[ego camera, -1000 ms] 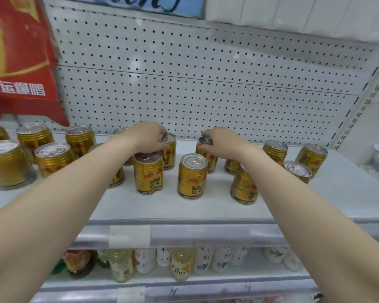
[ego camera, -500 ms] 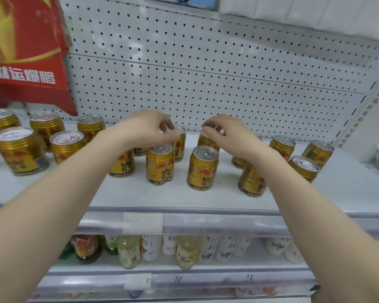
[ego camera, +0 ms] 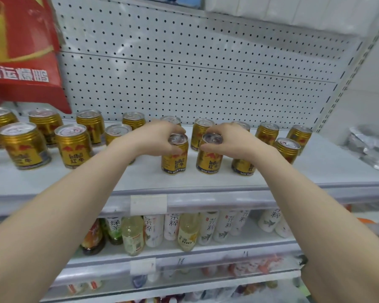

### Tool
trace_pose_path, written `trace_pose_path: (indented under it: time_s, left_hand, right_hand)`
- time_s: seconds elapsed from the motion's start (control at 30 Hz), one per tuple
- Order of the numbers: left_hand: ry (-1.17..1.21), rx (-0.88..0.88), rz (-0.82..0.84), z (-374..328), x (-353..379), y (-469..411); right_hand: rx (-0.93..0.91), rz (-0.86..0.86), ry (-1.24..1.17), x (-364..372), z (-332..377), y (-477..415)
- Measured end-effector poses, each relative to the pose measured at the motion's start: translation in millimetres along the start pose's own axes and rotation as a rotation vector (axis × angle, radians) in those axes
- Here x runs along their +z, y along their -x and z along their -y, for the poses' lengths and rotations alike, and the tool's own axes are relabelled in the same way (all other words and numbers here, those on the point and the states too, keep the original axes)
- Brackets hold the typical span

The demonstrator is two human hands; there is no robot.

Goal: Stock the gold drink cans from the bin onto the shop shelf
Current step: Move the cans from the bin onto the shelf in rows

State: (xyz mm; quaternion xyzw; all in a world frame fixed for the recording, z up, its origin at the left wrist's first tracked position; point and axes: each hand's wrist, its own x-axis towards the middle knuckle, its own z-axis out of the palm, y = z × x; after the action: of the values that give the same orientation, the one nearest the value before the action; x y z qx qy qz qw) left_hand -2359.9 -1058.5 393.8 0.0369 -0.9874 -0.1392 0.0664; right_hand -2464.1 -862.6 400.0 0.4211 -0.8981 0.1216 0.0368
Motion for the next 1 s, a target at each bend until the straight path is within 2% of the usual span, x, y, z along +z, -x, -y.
trace_pose_path:
  time_s: [0.13,0.5,0.6,0.67,0.73,0.87,1.0]
  left_hand:
    - [0.019,0.006,0.063,0,-1,0]
    - [-0.073,-0.013,0.019,-3,3,10]
    - [-0.045,-0.032,-0.13,2,-3,29]
    - [-0.044,-0.097,-0.321,19,-14,46]
    - [-0.096,-0.197,-0.415,44,-28,65]
    - [-0.219,-0.398,-0.253,89,-47,97]
    - [-0.226,-0.37,-0.17,117,-46,108]
  right_hand:
    - [0.023,-0.013,0.026,1,4,5]
    - [-0.02,0.017,0.136,0,-1,3]
    - [-0.017,0.005,0.142,-6,5,-3]
    - [-0.079,-0.106,0.096,-11,21,-9]
    - [-0.173,-0.175,0.027,-12,47,-19]
    - [-0.295,-0.108,-0.049,7,104,-43]
    - [-0.298,0.021,-0.033,31,148,-66]
